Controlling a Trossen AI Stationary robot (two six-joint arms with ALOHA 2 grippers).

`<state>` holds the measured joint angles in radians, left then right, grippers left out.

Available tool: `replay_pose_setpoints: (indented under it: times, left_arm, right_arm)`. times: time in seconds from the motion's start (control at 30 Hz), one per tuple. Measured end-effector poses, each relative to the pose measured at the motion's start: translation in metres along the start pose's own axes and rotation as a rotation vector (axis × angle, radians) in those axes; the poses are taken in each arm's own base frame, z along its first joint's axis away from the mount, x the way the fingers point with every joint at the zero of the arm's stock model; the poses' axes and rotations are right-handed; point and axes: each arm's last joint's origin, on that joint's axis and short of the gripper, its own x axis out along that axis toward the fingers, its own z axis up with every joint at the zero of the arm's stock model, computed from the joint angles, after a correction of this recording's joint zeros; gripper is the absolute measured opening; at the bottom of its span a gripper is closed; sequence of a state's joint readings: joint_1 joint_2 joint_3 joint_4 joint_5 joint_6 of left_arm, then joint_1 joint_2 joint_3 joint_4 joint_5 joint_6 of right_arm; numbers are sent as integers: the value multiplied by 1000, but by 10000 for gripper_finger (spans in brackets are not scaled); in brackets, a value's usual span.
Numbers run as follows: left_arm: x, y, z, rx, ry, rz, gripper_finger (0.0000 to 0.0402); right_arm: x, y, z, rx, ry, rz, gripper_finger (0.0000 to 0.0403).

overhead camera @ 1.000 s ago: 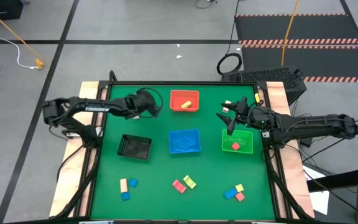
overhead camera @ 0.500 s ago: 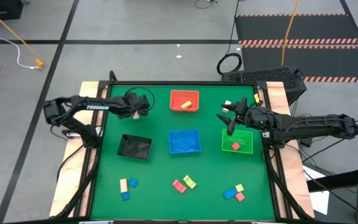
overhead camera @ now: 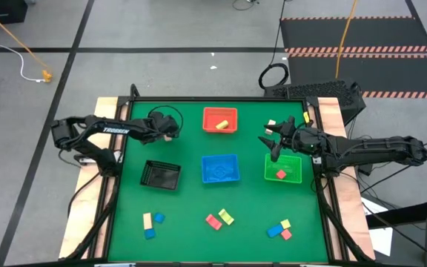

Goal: Sort & place blocks by color
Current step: Put the top left brown block into the blue bin

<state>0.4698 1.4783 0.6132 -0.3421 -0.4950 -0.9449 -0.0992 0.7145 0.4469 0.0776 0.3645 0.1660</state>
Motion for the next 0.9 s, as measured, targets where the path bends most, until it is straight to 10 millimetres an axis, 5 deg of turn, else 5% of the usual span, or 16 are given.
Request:
replay_pose_setpoints:
  times: [0.9]
  left_arm:
    - [-1,-12,-1,-119,-31,-95,266]
  right_arm:
    - [0,0,0,2,-1,0,249]
